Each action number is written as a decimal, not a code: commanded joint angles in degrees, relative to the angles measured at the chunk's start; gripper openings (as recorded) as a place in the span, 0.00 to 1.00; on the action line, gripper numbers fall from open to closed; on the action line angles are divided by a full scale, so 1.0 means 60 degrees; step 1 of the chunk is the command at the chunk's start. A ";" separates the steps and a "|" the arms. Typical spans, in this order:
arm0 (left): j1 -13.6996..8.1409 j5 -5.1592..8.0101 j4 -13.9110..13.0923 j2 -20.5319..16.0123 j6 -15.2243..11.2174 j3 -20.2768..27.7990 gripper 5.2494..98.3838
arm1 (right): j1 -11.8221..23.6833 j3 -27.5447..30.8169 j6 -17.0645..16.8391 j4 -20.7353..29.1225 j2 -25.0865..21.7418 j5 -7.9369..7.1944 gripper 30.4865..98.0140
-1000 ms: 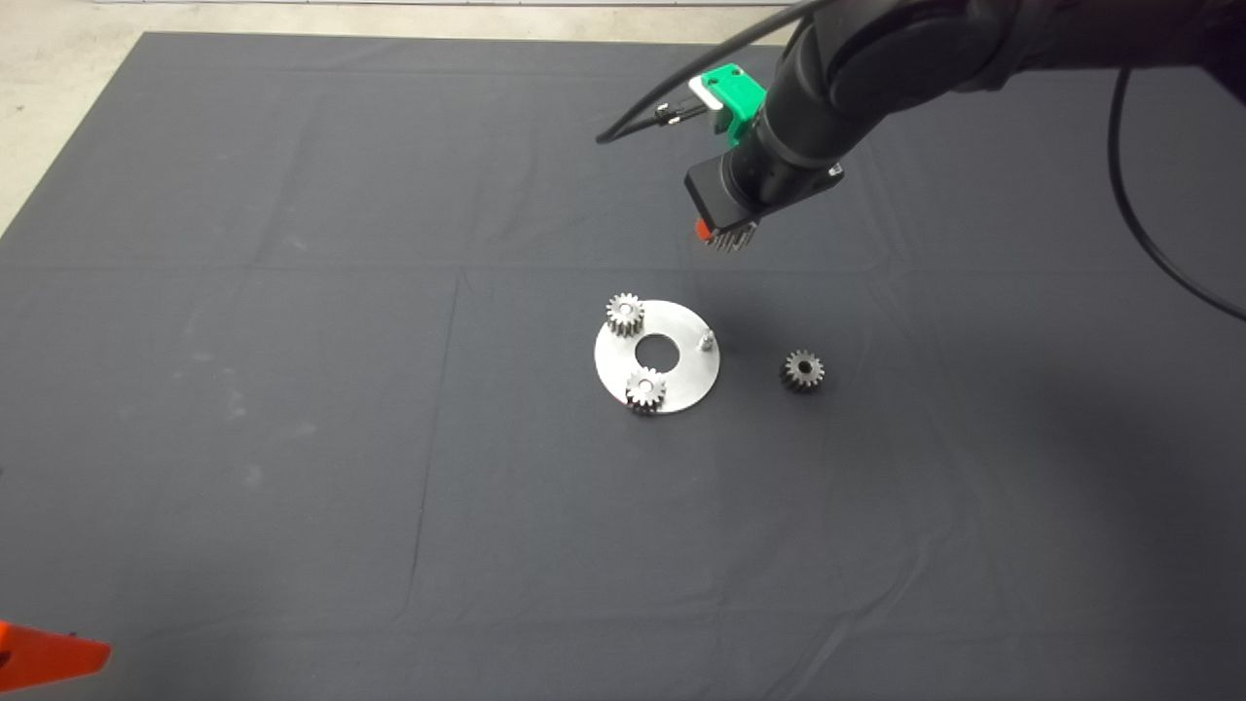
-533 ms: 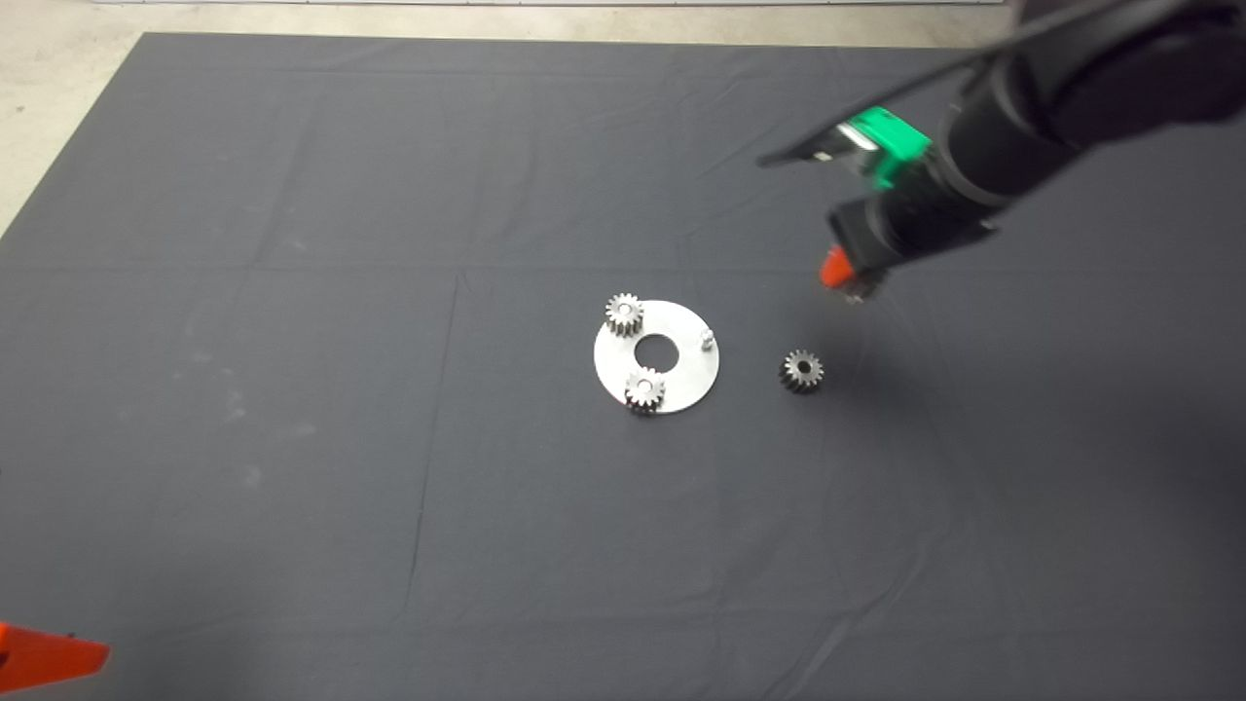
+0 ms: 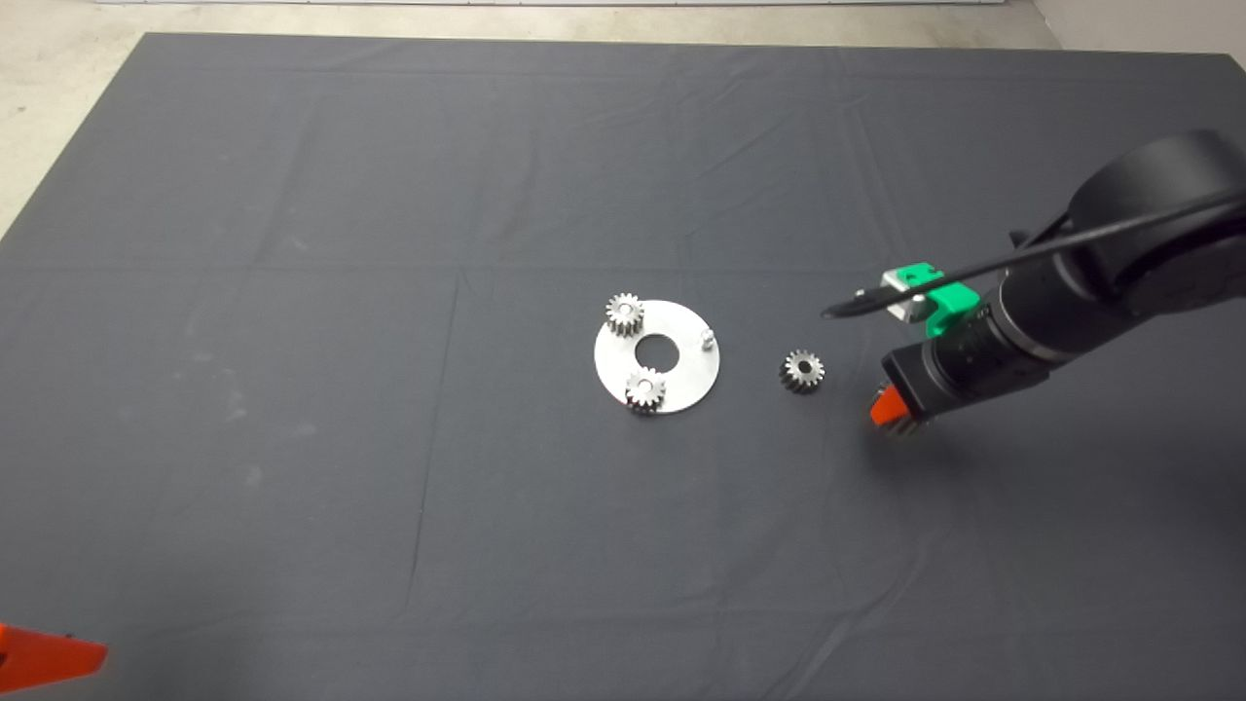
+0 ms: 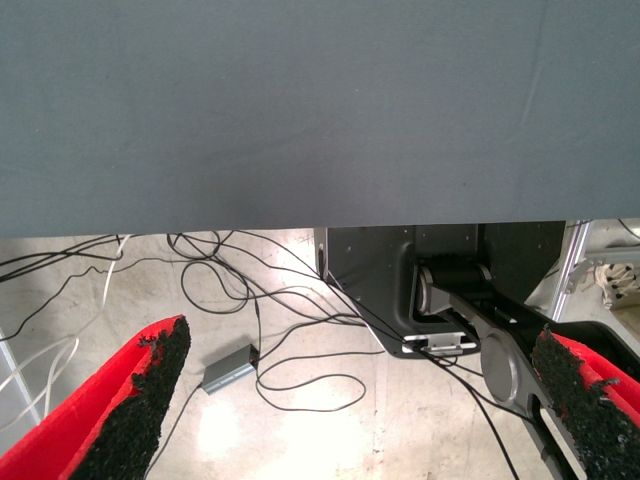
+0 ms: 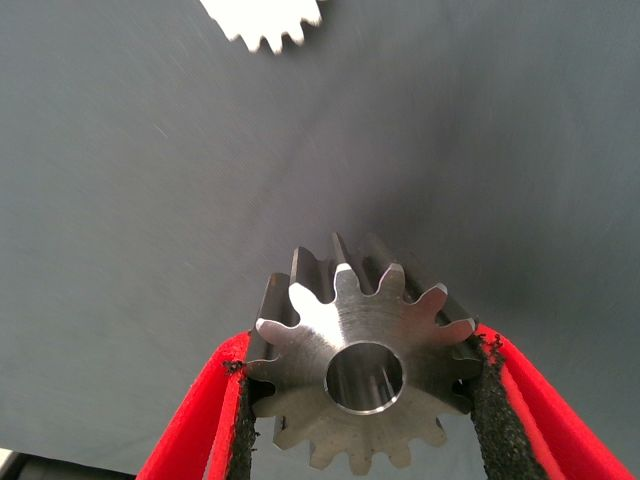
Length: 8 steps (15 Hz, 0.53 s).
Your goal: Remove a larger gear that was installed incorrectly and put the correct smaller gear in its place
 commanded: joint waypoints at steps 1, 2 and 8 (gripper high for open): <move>-0.0017 0.0077 -0.0058 -0.0042 0.0029 0.0109 0.89 | -0.0883 0.0180 0.0109 -0.0244 -0.0108 -0.0984 0.22; -0.0017 0.0077 -0.0058 -0.0042 0.0029 0.0109 0.89 | -0.1048 0.0144 0.0109 -0.0391 -0.0123 -0.0999 0.22; -0.0017 0.0092 -0.0058 -0.0057 0.0029 0.0113 0.89 | -0.1107 -0.0064 -0.0008 -0.0759 -0.0335 -0.1028 0.21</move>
